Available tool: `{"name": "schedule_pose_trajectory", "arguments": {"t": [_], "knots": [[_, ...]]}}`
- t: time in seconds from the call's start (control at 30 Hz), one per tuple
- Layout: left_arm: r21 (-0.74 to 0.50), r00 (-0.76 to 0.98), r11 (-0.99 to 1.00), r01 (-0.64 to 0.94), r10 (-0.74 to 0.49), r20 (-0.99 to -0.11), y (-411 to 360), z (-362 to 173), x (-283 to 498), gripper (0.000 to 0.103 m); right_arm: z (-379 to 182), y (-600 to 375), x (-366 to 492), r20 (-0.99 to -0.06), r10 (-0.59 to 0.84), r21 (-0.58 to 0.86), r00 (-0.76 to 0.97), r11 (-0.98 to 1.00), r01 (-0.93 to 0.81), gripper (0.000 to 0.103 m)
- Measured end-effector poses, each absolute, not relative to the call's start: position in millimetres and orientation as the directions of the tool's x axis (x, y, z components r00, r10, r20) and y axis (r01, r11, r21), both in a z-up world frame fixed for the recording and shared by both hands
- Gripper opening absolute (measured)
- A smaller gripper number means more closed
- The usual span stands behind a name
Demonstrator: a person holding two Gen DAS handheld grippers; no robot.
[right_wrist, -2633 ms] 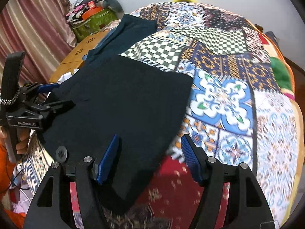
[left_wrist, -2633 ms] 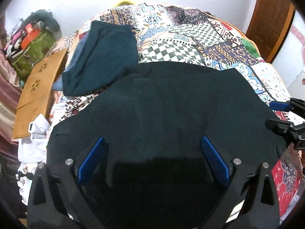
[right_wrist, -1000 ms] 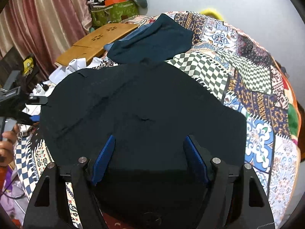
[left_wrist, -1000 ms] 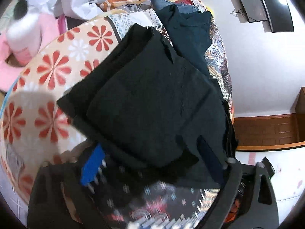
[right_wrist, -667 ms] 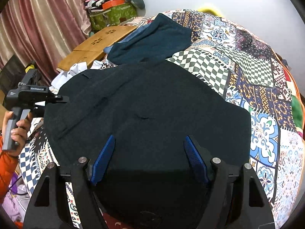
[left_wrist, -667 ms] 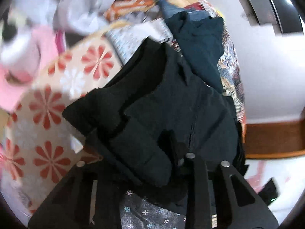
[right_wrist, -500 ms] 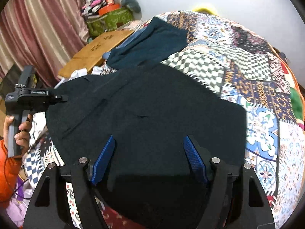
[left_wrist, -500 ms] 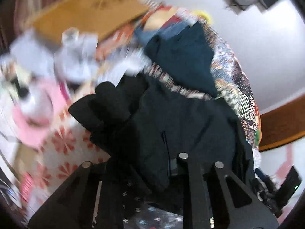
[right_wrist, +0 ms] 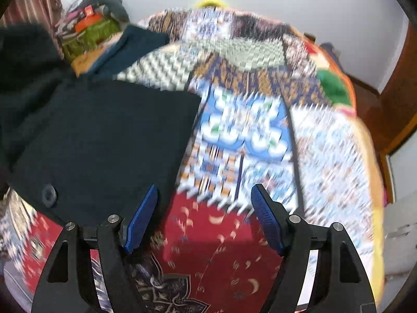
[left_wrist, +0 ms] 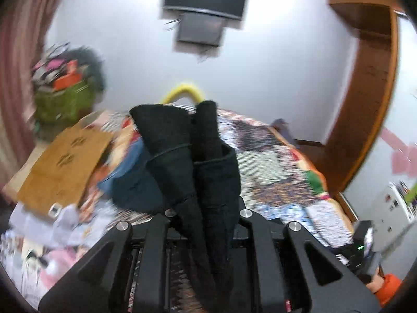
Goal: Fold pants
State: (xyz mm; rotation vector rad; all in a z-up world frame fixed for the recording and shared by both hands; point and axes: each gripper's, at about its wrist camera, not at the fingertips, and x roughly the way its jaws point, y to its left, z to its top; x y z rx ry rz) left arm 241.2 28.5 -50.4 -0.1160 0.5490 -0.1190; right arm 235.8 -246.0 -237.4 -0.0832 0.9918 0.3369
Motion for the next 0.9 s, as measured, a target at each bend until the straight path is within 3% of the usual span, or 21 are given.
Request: {"name": "schedule_pose_trajectory", "arguments": {"t": [0.13,0.43,0.67,0.73,0.77,0.8,0.87,0.9], "knots": [[-0.147,0.803,0.97,0.191,-0.241,-0.545,-19,-55,256,0.013,-234,-248,235,-0.827,0.251,0.095,0.503,0.945,-0.314,0.07],[-0.155,0.588,0.933,0.325,-0.328,-0.74,-103,-135,276,0.013,-236,-253,232,-0.816,0.278,0.131,0.507,0.943,-0.306,0.07],[-0.091,0.498,0.922,0.377,-0.285,-0.819,-128,-167,263,0.015,-235,-256,229,-0.81,0.289,0.149,0.51,0.943,-0.297,0.07],[-0.069,0.488,0.917,0.392,-0.271,-0.83,-130,-166,260,0.023,-235,-257,228,-0.808,0.293,0.157,0.511,0.943,-0.294,0.07],[-0.088,0.474,0.91,0.406,-0.291,-0.831,-131,-166,258,0.043,-234,-257,227,-0.806,0.297,0.161,0.512,0.942,-0.293,0.07],[-0.129,0.454,0.9,0.416,-0.328,-0.828,-128,-164,258,0.068,-233,-258,227,-0.804,0.3,0.164,0.513,0.942,-0.293,0.07],[-0.161,0.474,0.9,0.406,-0.357,-0.805,-117,-160,255,0.083,-230,-259,223,-0.801,0.302,0.166,0.516,0.941,-0.294,0.07],[-0.156,0.492,0.902,0.403,-0.357,-0.794,-114,-154,252,0.085,-229,-259,223,-0.8,0.304,0.166,0.517,0.941,-0.296,0.07]]}}
